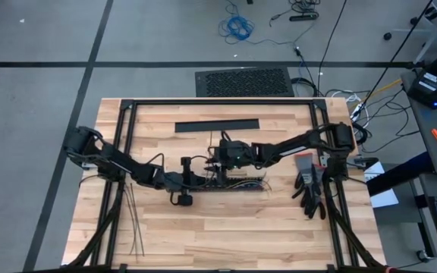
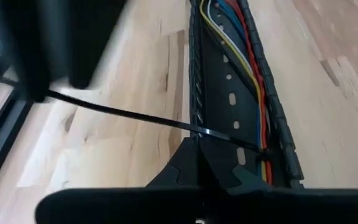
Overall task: Ziptie cables
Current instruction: Put the zip-tied cable into the black cable duct
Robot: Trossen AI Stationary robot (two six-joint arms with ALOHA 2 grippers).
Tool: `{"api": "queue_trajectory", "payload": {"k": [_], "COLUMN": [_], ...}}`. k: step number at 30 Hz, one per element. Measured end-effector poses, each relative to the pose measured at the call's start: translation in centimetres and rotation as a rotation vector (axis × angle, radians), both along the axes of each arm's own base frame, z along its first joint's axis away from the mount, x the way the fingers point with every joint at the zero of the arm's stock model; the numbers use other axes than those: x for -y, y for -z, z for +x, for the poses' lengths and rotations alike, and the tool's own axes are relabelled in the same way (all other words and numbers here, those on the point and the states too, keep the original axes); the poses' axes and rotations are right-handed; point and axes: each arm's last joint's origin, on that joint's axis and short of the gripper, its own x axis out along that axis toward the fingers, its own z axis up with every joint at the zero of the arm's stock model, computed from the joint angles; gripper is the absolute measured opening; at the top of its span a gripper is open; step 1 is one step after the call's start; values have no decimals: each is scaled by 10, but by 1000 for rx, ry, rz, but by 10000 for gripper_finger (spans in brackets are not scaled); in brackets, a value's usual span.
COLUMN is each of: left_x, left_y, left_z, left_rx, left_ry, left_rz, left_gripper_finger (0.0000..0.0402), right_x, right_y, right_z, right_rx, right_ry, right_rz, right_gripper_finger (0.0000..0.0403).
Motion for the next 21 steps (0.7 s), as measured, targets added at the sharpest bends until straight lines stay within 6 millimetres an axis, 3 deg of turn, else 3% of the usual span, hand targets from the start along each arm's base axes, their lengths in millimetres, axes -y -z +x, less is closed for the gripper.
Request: {"api": "queue_trajectory", "payload": {"k": [5, 10, 21], "left_x": [0, -2, -2], "left_y": [3, 3, 4], "left_z": [2, 3, 3], "left_rx": [15, 15, 13], "left_ry": [5, -2, -2], "left_rz": [4, -4, -7], "left_gripper_finger": [1, 1, 1], "right_x": [-21, -39, -28], "right_y": [8, 7, 20], "right_z": [-6, -6, -3], "right_rx": [-117, -105, -133], "right_ry": [-45, -102, -29], "right_rz": [9, -8, -10], "right_gripper_finger": [66, 7, 1]}}
